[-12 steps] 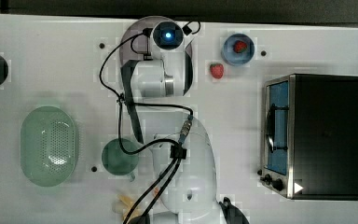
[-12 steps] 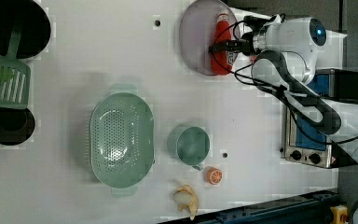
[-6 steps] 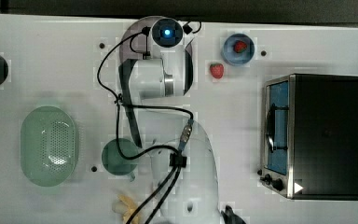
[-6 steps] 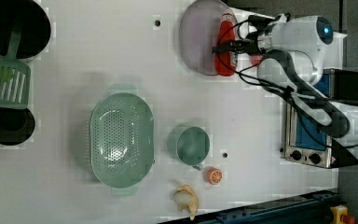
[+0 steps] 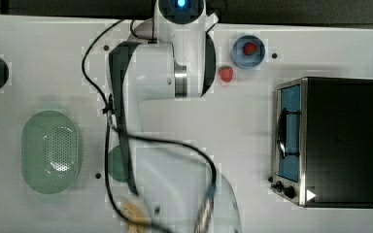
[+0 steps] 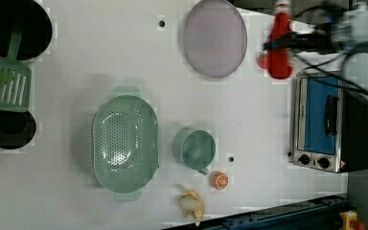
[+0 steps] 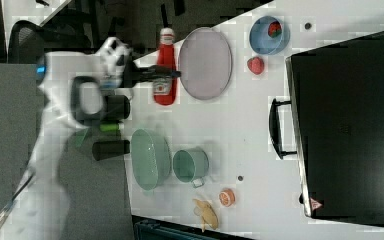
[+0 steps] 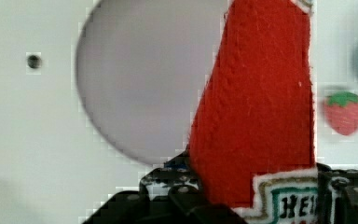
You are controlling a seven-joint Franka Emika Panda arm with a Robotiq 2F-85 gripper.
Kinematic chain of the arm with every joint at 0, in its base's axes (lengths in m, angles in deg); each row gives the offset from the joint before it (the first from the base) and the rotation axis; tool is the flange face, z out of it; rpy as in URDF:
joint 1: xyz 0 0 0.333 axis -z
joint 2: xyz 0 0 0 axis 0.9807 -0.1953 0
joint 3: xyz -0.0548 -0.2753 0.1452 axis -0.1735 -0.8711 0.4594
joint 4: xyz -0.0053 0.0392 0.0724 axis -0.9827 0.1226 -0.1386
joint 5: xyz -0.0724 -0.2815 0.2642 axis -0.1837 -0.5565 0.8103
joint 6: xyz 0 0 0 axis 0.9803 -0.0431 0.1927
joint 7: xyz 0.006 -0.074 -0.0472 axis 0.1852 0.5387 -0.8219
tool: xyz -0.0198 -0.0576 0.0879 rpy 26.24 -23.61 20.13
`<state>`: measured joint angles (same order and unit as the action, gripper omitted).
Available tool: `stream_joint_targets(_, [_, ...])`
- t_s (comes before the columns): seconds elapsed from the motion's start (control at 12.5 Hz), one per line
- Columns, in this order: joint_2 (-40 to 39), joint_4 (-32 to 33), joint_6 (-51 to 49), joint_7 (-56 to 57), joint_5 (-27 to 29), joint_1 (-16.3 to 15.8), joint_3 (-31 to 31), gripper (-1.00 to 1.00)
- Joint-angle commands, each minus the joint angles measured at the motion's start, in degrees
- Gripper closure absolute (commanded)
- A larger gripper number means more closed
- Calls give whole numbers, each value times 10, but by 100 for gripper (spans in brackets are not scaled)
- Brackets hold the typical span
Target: Pick ketchup from plate and place it on table.
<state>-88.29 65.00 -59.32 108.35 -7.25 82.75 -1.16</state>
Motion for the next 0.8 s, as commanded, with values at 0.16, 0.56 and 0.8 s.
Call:
stream_joint_targets(0.16, [110, 67, -31, -31, 7, 42, 2, -18])
stream_joint_targets(0.56, [253, 250, -28, -32, 29, 54, -12, -18])
stream_joint_targets(0.8, [303, 355, -1, -32, 29, 56, -31, -18])
